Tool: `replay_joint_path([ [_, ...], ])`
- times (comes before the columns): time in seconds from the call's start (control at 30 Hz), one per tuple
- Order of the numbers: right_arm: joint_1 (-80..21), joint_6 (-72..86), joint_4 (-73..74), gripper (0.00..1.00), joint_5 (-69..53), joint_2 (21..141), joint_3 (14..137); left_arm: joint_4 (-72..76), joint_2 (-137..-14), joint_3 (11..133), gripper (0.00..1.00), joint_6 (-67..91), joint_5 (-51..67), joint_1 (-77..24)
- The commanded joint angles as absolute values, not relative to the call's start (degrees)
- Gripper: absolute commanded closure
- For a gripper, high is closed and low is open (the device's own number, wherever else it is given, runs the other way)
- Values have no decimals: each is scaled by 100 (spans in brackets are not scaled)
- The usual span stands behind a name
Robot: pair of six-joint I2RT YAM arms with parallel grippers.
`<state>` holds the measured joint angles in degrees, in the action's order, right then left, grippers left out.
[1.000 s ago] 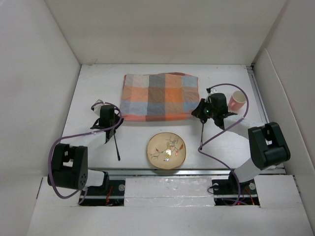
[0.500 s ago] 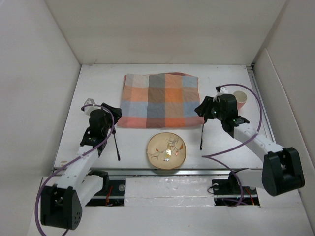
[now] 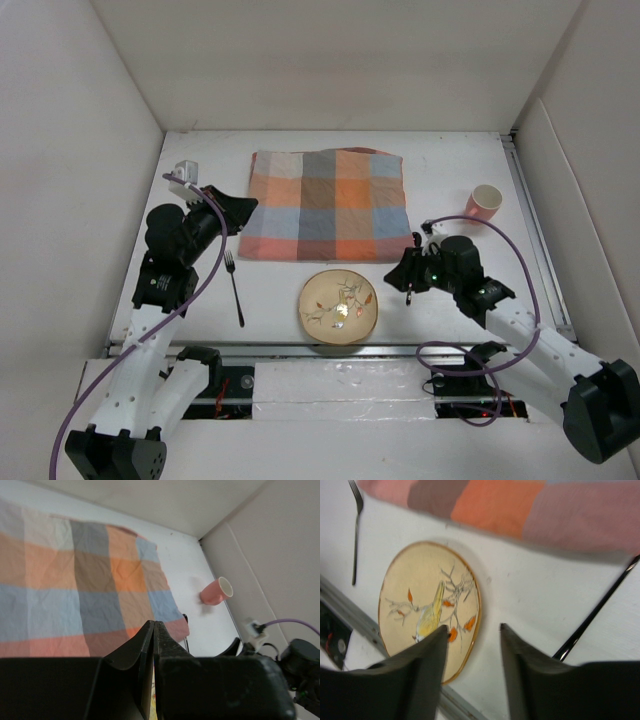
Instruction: Set the dinner table for one person
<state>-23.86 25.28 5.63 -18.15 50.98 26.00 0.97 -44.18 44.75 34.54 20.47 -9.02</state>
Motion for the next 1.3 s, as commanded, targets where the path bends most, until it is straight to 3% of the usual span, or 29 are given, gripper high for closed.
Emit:
replay_joint_path([
  [0.0,-2733,2689,475,37,-2074,5587,2540,-341,-4368,5115,100,2585,2664,-993],
  [0.23,-3067,2891,-535,34,-2311,7082,2558,-184,-4500,4868,96,2251,2505,-1151],
  [0.37,-3129,3128,-1308,40,-2873,7725,2452,-325,-4491,4939,96,2171,2382,-1151],
  [0.47,-3243,3260,-1695,51,-2944,8164,2470,-351,-4500,4948,95,2145,2408,-1151],
  [0.57,-3243,3366,-2144,81,-3119,8489,2435,-378,-4491,4957,95,2127,2364,-1151],
  [0.6,-3243,3418,-2258,100,-3138,8525,2426,-378,-4491,4966,94,2118,2356,-1151],
  [0.77,-3366,3489,-1656,100,-3366,7520,2460,-422,-4526,4992,94,2101,2268,-1151],
  [0.93,-3209,3612,-1388,100,-3234,6653,3285,-422,-4562,5062,94,2136,2250,-1151],
  [1.03,-2919,3612,-1590,100,-3419,7161,4249,-422,-4562,5054,93,2136,2198,-1151],
  [1.27,-2391,3621,-1661,100,-3305,9709,6973,-510,-4518,5036,90,2118,2022,-1151],
])
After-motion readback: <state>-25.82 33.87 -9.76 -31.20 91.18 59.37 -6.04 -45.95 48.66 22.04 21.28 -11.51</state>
